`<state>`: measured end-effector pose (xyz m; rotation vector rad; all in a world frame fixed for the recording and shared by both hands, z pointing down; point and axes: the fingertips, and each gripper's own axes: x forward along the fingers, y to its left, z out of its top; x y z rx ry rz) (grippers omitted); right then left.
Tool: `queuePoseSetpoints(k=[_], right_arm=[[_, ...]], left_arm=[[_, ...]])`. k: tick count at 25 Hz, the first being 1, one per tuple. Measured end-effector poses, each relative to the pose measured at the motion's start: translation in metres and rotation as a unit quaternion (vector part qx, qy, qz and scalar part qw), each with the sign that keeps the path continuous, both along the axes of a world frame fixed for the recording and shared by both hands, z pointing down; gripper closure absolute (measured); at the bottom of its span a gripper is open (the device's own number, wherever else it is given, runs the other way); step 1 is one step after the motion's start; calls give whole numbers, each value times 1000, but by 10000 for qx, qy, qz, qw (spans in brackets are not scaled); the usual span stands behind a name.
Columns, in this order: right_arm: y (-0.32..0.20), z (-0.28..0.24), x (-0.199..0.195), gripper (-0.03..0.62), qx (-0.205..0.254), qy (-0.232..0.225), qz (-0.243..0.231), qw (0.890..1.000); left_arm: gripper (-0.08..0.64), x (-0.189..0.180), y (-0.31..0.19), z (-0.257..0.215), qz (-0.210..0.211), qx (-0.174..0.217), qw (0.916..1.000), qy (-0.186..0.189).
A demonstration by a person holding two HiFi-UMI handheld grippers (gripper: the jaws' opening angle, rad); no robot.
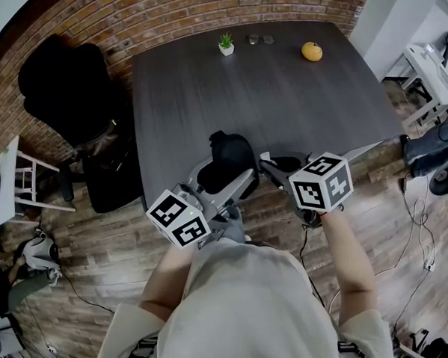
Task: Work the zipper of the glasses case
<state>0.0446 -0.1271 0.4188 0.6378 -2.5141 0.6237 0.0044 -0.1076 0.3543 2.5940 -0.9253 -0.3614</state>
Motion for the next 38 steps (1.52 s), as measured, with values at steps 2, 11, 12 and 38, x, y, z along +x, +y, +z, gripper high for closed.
queuePoseSetpoints(k=[2, 11, 12, 38], right_arm=[[4, 5, -1, 575, -38, -56, 69, 10000], [28, 23, -10, 577, -548, -854, 514, 9935], [31, 24, -13, 577, -607, -968, 565, 9918], [-39, 72, 16, 491, 560, -513, 1902, 9788]], left_arm=[[327, -2, -2, -4, -36, 1, 10000, 50], [327, -10, -16, -12, -174, -36, 9993, 314], [327, -10, -17, -13, -199, -20, 9993, 316], [321, -14, -156, 112, 16, -1500, 9886, 143]])
